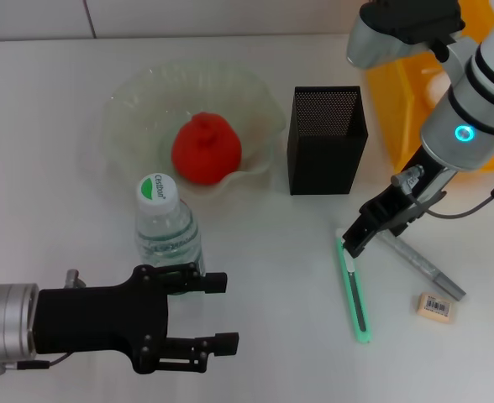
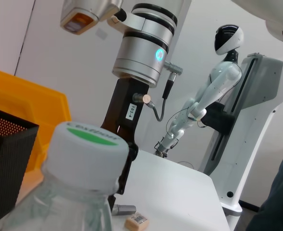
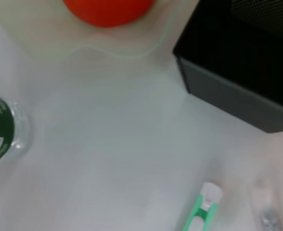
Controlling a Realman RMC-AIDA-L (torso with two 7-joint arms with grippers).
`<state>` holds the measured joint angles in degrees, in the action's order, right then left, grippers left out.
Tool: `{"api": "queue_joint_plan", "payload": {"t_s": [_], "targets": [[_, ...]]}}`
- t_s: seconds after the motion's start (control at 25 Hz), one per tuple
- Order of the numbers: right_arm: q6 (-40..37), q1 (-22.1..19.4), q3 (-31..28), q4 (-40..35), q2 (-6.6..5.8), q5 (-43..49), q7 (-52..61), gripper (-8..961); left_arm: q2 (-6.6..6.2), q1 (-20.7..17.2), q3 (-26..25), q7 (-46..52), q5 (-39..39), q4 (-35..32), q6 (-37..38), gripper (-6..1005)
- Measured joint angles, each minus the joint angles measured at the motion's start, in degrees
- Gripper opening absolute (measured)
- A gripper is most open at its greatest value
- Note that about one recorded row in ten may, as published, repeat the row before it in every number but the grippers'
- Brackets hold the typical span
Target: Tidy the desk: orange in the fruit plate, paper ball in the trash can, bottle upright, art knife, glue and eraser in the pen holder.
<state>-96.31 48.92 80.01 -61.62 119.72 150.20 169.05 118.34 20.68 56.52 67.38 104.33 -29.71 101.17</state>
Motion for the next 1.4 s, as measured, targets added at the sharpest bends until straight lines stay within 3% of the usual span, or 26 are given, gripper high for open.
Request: {"api": "queue_joint_plan", "payload": {"t_s": [0.48,0.68,1.4], "targets": [[4.72,0.59,1.2,4.73,-0.03,-1.22,-0.04,595,0.09,0.84,-0.16,0.28,-0.07,0.58,-0.16,799],[5.91,0.9,1.61,6.52,0.02,-2.02,-0.18,430,0.09,1.13,-0.21,0.3,-0.07,0.72,-0.16,800],[9.88,1.07,2.72,9.83,0.07,-2.78,-0.84,405,0.24,1.62,-0.01,-0.43,-0.01,2.23,-0.11,800]]}}
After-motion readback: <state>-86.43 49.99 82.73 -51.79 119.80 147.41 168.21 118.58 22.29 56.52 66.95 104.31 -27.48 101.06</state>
